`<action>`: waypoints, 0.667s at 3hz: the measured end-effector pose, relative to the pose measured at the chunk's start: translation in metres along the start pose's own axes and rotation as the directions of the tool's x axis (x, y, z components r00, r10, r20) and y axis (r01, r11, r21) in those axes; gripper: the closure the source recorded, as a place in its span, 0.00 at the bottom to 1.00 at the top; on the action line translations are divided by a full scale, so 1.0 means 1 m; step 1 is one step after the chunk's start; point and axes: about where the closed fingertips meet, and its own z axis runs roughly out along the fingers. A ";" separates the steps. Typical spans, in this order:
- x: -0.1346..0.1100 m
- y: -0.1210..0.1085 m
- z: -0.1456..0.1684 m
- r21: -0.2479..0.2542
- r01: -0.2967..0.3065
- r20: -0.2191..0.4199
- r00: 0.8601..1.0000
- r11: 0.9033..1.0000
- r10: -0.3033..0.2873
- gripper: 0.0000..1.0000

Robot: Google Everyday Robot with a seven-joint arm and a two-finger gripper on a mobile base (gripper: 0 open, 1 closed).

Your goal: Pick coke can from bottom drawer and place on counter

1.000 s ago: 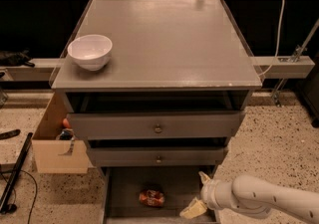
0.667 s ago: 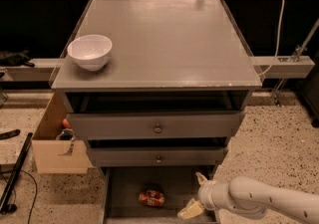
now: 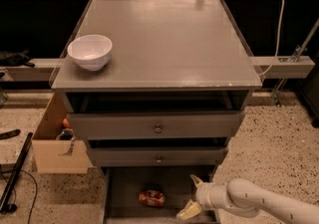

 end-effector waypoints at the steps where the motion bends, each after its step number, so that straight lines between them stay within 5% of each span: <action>1: 0.015 0.000 0.037 -0.061 0.008 0.013 1.000 0.998 -0.007 0.00; 2: 0.011 0.008 0.059 -0.099 0.027 0.022 0.999 0.995 -0.025 0.00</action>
Offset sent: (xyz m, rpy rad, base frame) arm 0.0063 0.0595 -0.0583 0.0608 0.0293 0.1327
